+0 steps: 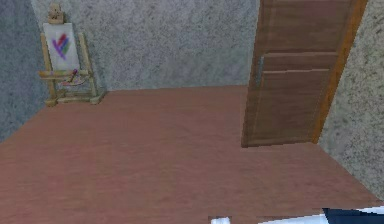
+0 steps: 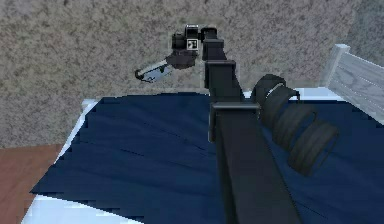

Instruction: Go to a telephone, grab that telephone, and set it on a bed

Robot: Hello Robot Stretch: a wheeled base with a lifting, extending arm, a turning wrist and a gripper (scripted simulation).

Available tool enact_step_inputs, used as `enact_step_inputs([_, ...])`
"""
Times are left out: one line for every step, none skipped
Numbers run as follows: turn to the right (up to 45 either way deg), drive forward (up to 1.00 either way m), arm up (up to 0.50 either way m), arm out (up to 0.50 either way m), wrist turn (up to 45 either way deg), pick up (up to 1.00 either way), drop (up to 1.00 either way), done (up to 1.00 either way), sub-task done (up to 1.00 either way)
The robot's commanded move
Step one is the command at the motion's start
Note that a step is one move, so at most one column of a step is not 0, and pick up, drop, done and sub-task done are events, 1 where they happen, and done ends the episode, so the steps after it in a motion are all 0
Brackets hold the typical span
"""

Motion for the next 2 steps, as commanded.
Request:
enact_step_inputs([0.0,0.00,0.00,0.00,45.0,0.00,0.00,0.00,0.00])
enact_step_inputs([0.0,0.00,0.00,0.00,27.0,0.00,0.00,0.00,0.00])
